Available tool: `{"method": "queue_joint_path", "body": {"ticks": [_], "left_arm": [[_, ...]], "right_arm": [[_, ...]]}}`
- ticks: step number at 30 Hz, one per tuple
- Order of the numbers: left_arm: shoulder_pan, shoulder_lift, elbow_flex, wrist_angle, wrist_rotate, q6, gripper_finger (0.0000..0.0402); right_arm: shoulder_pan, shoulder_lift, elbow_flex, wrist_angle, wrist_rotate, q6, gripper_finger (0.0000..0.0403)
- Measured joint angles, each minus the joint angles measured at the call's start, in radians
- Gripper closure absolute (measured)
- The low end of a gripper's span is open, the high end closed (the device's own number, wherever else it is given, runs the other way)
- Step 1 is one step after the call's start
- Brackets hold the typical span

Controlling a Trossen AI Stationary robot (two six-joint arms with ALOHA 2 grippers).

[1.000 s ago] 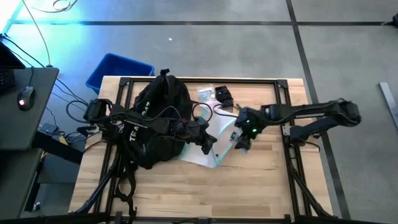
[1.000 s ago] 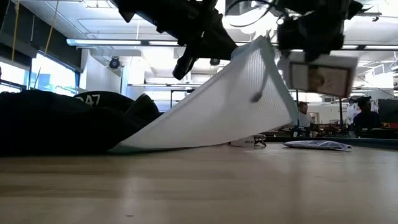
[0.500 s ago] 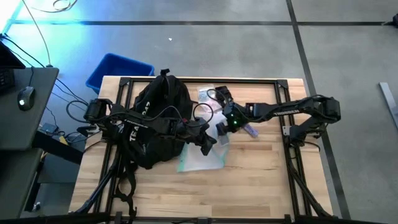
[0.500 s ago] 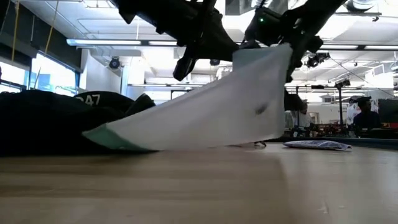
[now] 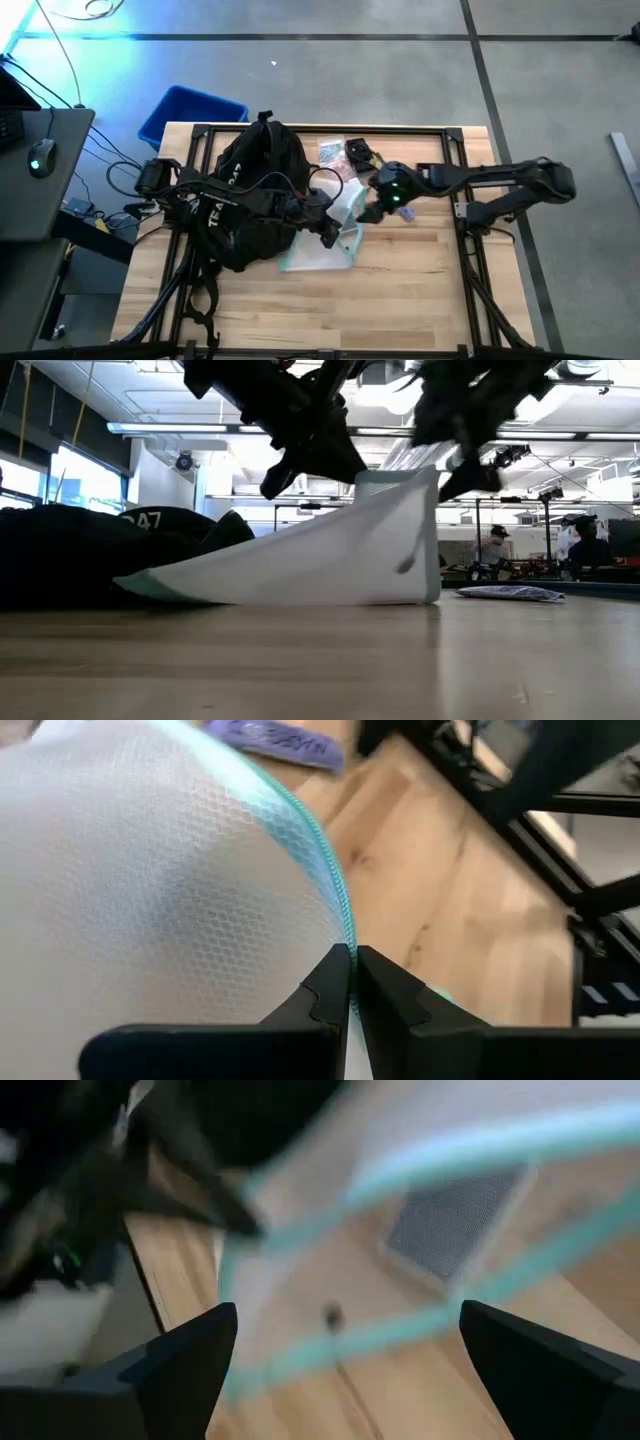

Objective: Unpack backpack
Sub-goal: Put the chocolate snack into the zip bag

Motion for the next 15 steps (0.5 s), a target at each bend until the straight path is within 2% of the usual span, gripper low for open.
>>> {"method": "queue_joint_path", "body": {"ticks": [4,8,11,15], "left_arm": [[0.004,0.0,0.0,-0.023,-0.001,0.0,0.0402],[0.004,0.0,0.0,-0.029,0.001,0.001,0.0402],[0.005,0.0,0.0,-0.021,0.03,0.036,0.0402],[0.005,-0.019,0.0,0.068,0.106,0.067,0.0402]], "right_arm": [[0.001,-0.119,0.001,-0.306,0.16,-0.053,0.0037],[-0.015,-0.151,-0.001,-0.534,0.312,-0.135,0.0037],[-0.045,-0.145,-0.032,-0.547,0.321,-0.149,0.0039],[-0.067,-0.135,-0.084,-0.49,0.302,-0.12,0.0046]]}}
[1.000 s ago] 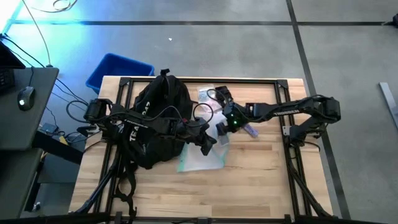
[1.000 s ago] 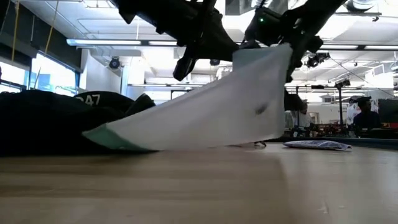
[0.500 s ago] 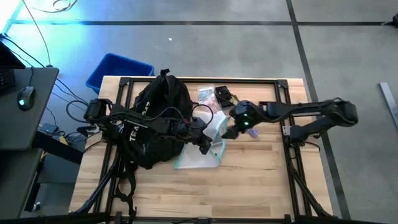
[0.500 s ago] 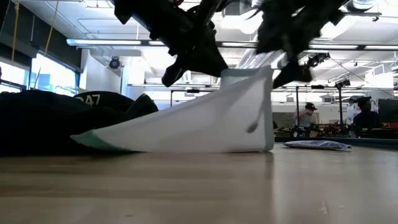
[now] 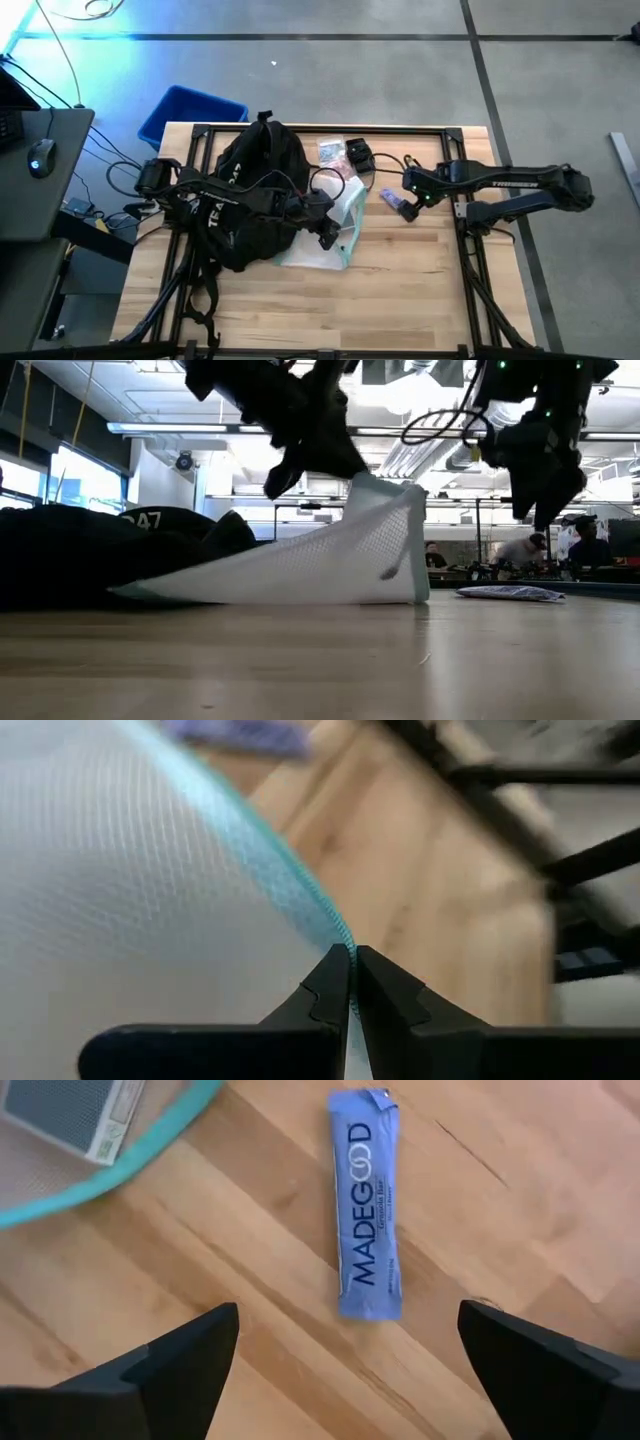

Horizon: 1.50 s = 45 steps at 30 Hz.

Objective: Unpack backpack
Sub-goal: Put the chocolate snack into the zip bag

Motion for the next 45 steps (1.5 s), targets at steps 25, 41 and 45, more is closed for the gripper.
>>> {"method": "queue_joint_path", "body": {"ticks": [25,41,45], "left_arm": [[0.008,-0.17,0.001,-0.229,-0.088,0.028,0.0402],[0.004,-0.165,0.0,-0.232,-0.151,0.01,0.0402],[0.004,-0.166,-0.001,-0.237,-0.184,0.006,0.0402]], "right_arm": [[-0.029,0.189,-0.252,0.373,0.001,-0.011,0.0101],[0.006,0.105,-0.2,0.203,-0.122,-0.029,0.0388],[0.104,0.027,-0.135,0.074,-0.243,-0.002,0.0393]]}}
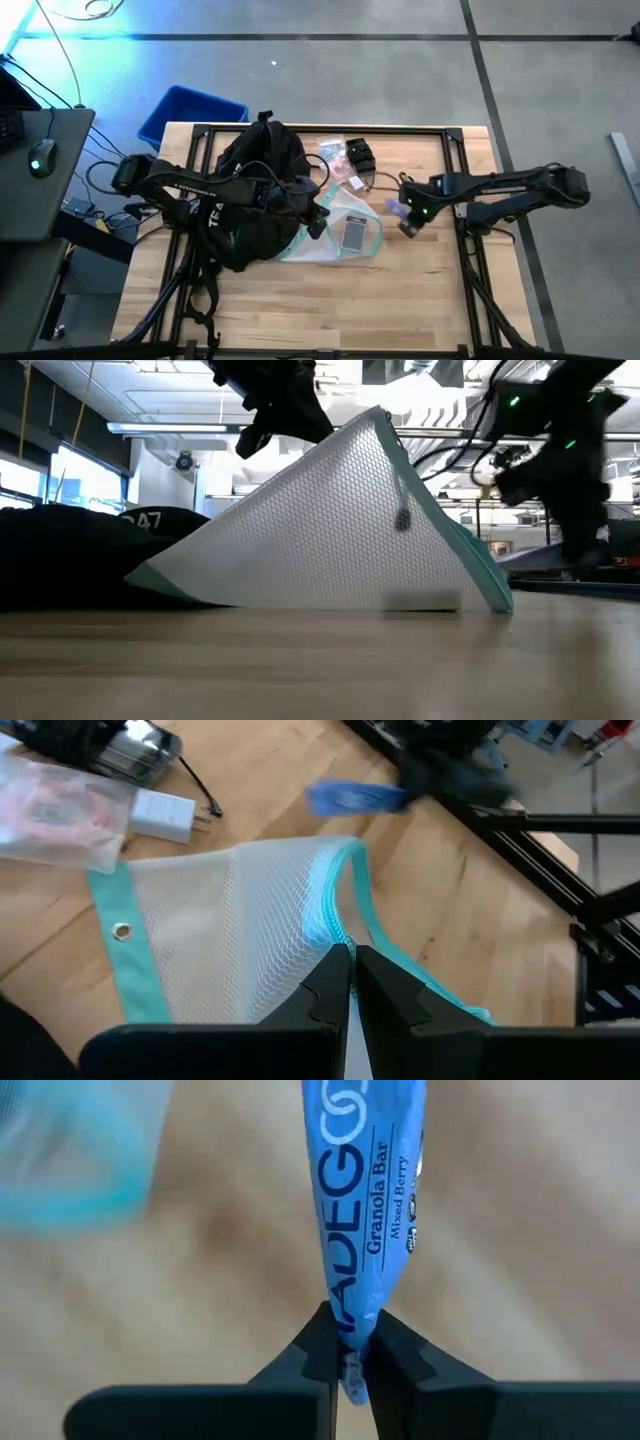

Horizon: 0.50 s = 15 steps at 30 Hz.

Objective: Unpack backpack
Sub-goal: Put the chocolate snack into the zip bag

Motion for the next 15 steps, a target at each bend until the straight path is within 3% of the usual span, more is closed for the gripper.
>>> {"method": "queue_joint_path", "body": {"ticks": [4,8,15], "left_arm": [[0.0,0.009,0.0,0.004,-0.004,-0.001,0.0402],[0.0,0.037,0.0,0.072,0.073,0.025,0.0402],[0.001,0.11,0.0,0.267,0.201,0.068,0.0402]], "right_arm": [[0.123,-0.044,0.075,0.061,-0.176,0.038,0.0398],[0.207,-0.017,0.121,0.183,-0.276,0.164,0.0398],[0.231,0.167,0.122,0.36,-0.267,0.344,0.0399]]}}
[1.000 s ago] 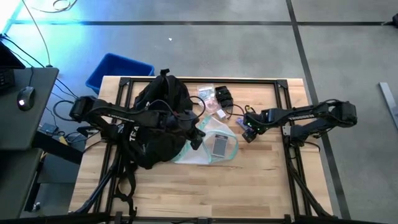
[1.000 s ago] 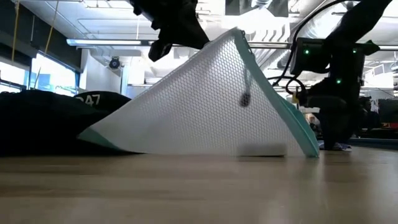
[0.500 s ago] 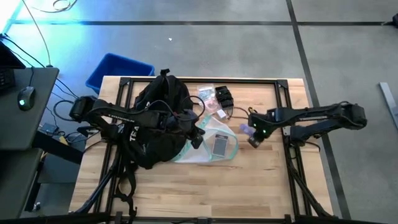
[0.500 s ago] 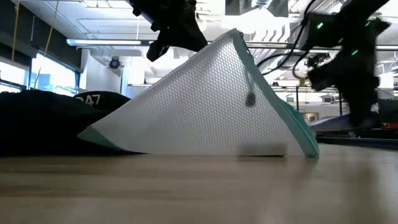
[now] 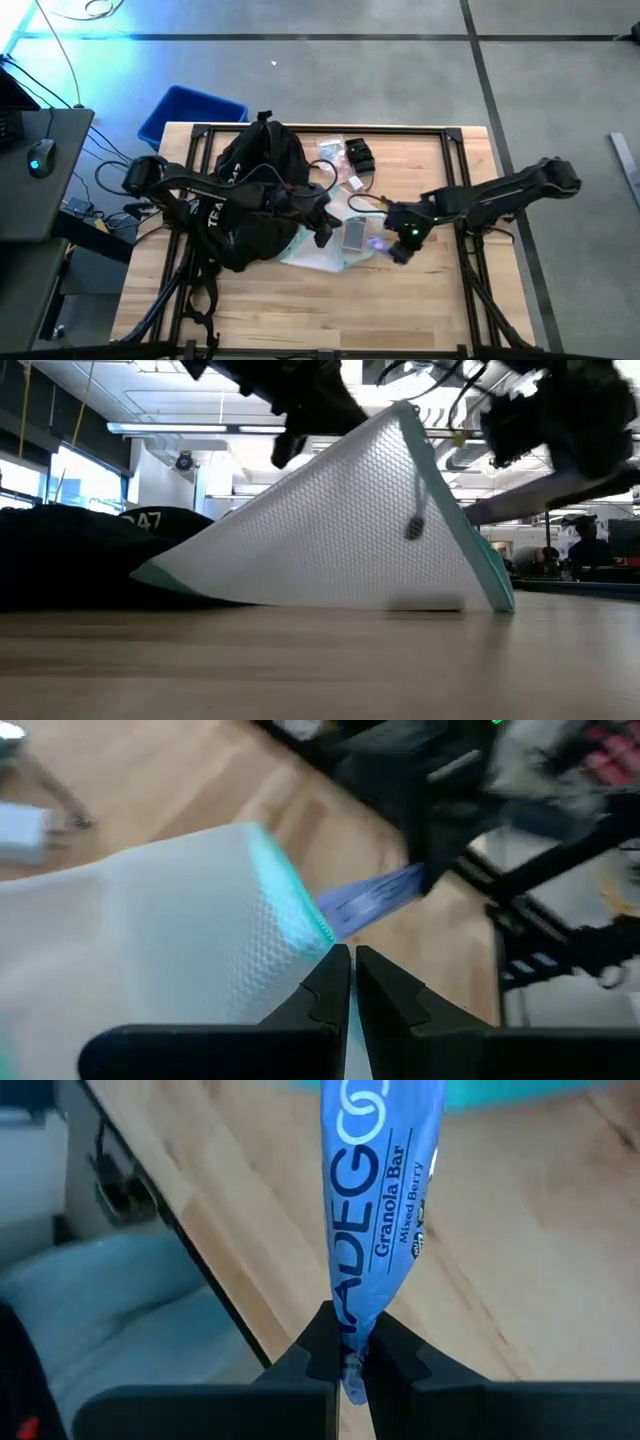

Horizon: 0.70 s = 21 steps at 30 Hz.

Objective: Unpack backpack
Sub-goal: Put the chocolate snack into the zip bag

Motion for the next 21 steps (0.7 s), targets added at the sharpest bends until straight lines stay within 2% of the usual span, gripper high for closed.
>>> {"method": "queue_joint_path", "body": {"ticks": [6,10,21], "left_arm": [[0.001,0.05,0.0,0.053,0.064,0.001,0.0401],[0.0,0.058,0.0,0.057,0.093,0.015,0.0401],[-0.001,0.06,0.0,0.057,0.129,0.034,0.0401]], "right_arm": [[-0.057,0.156,0.001,0.261,0.124,0.149,0.0386],[-0.102,0.221,0.006,0.433,0.149,0.168,0.0367],[-0.142,0.278,0.053,0.437,0.249,0.04,0.0223]]}}
